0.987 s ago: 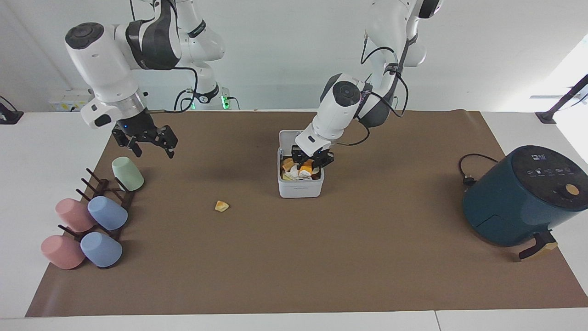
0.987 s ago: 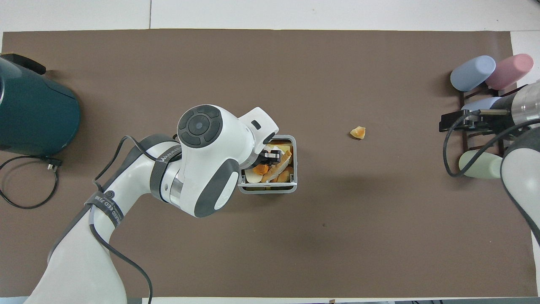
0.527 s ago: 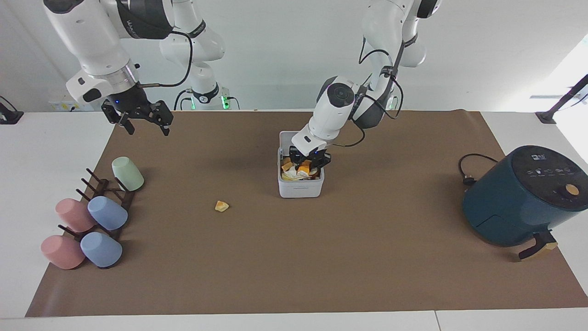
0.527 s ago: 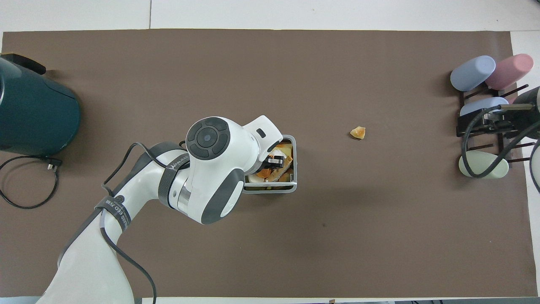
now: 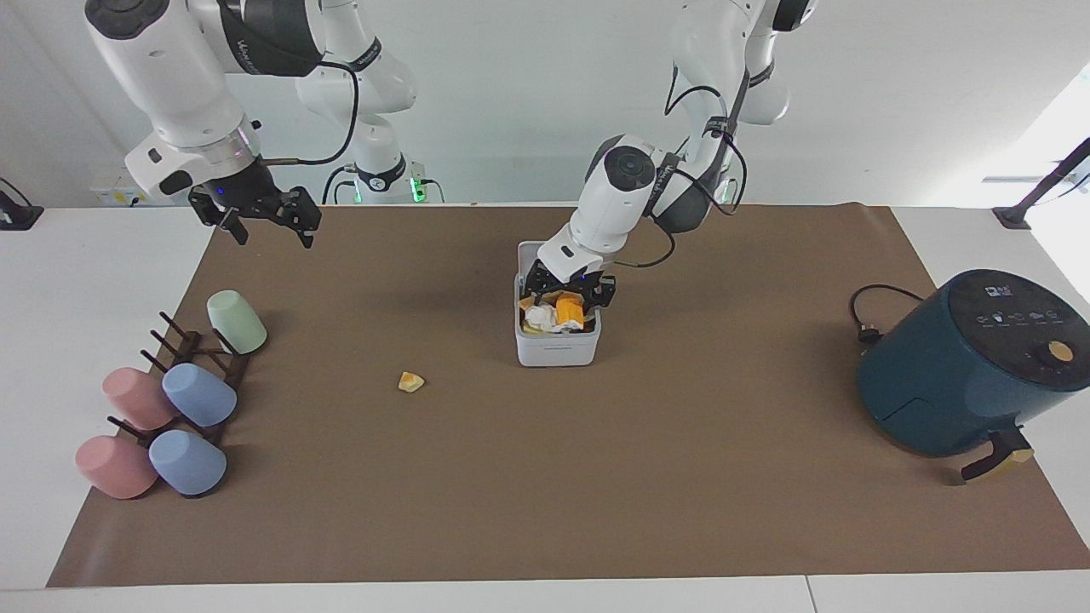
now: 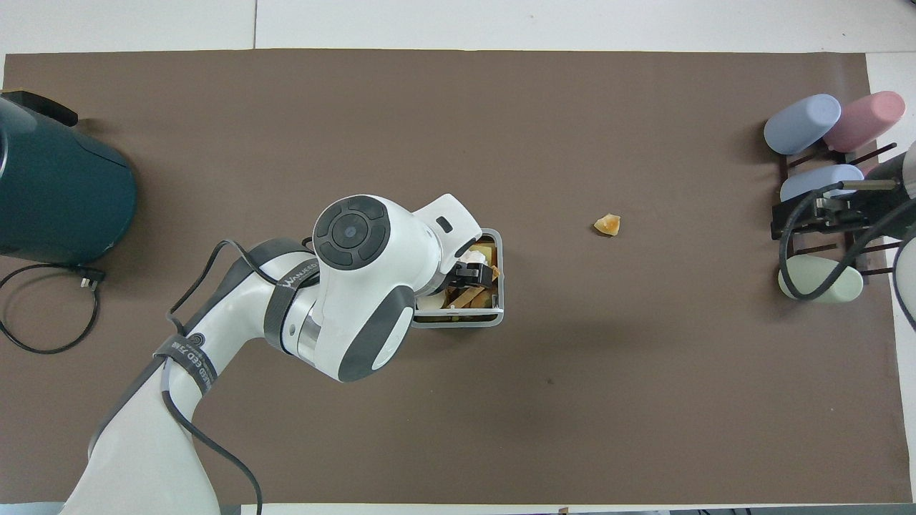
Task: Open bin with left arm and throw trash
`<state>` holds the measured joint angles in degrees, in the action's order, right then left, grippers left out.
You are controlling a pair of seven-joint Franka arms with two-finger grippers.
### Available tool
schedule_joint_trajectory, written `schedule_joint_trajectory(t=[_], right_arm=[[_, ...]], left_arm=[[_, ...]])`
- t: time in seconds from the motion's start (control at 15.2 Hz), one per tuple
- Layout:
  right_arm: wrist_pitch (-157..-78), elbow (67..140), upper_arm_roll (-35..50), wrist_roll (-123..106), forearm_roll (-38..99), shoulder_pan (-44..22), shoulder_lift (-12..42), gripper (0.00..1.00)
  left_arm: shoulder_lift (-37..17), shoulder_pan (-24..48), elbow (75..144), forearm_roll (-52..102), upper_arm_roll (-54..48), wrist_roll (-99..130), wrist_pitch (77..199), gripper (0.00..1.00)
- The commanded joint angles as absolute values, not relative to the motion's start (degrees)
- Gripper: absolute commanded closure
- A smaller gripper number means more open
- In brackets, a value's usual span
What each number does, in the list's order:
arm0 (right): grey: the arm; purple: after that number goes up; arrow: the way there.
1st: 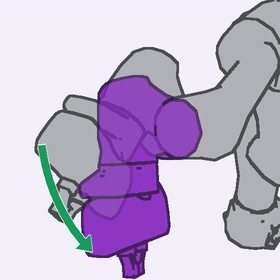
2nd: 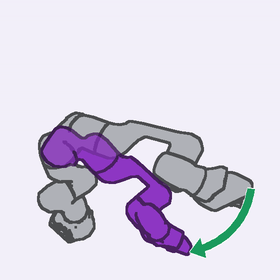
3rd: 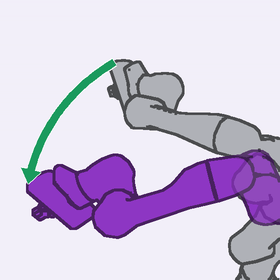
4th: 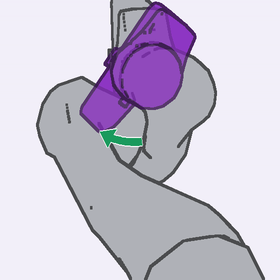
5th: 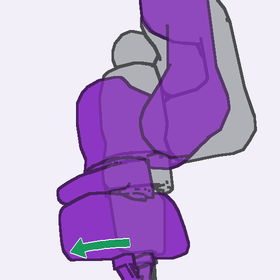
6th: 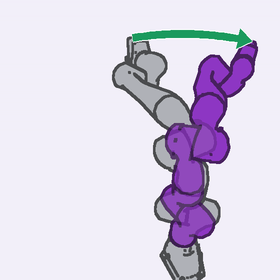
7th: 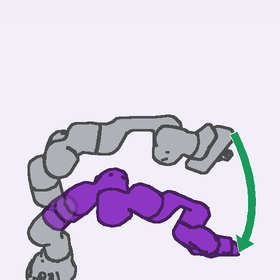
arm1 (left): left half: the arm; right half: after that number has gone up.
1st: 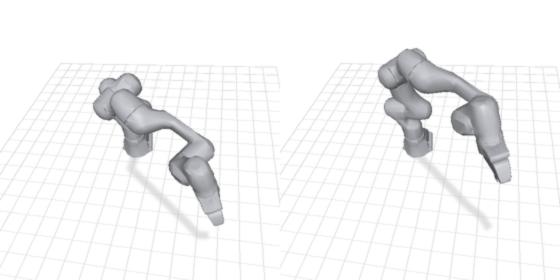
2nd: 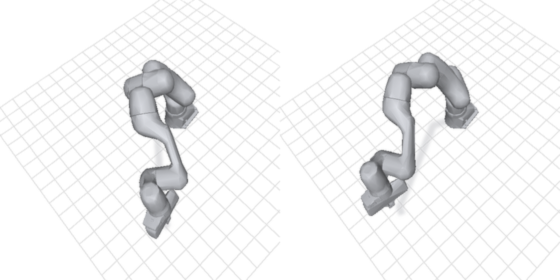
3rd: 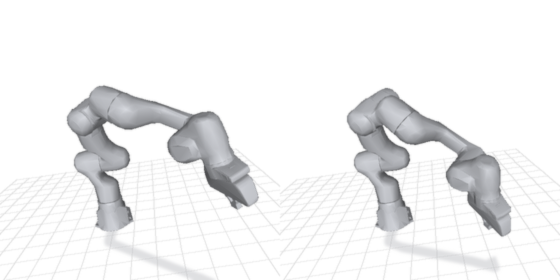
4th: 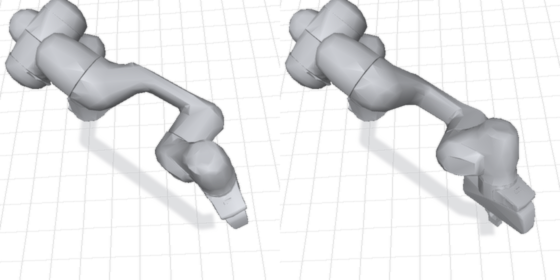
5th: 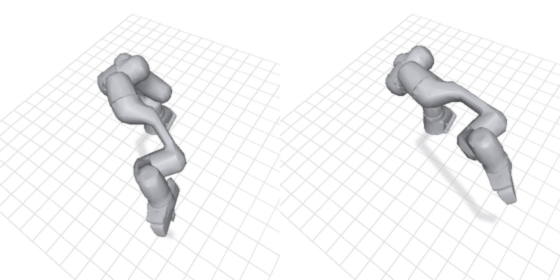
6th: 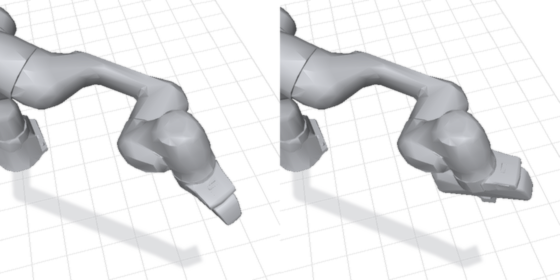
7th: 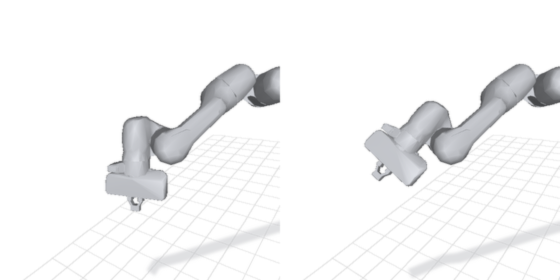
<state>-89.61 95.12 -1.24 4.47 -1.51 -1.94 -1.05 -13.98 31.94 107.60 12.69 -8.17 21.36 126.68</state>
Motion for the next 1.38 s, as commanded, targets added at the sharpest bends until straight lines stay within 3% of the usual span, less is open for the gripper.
schedule_joint_trajectory(t=[0.0, 0.39, 0.66, 0.92, 1.32], right_arm=[[-89.91, 96.86, -1.05, 4.14, -0.88, -1.85, -2.37, 0.00], [-92.97, 96.15, -0.97, 7.11, -0.79, -2.02, -2.20, 0.00], [-93.25, 96.15, -0.97, 7.29, -0.79, -1.93, -2.20, 0.00], [-93.08, 96.15, -0.97, 7.03, -0.79, -1.85, -2.20, 0.00], [-93.08, 96.24, -0.97, 6.86, -0.79, -1.93, -2.20, 0.00]], left_arm=[[-12.04, 31.99, 107.14, 11.95, -7.21, 21.36, 123.66, 0.00], [-9.85, 31.82, 106.79, 12.39, -7.03, 21.88, 122.43, 0.00], [-9.23, 26.30, 101.00, 12.92, -7.03, 22.15, 115.94, 0.00], [-7.39, 14.97, 95.46, 12.13, -7.03, 21.28, 108.30, 0.00], [-2.64, -1.56, 95.45, 6.87, -7.12, 0.57, 99.16, 0.00]])
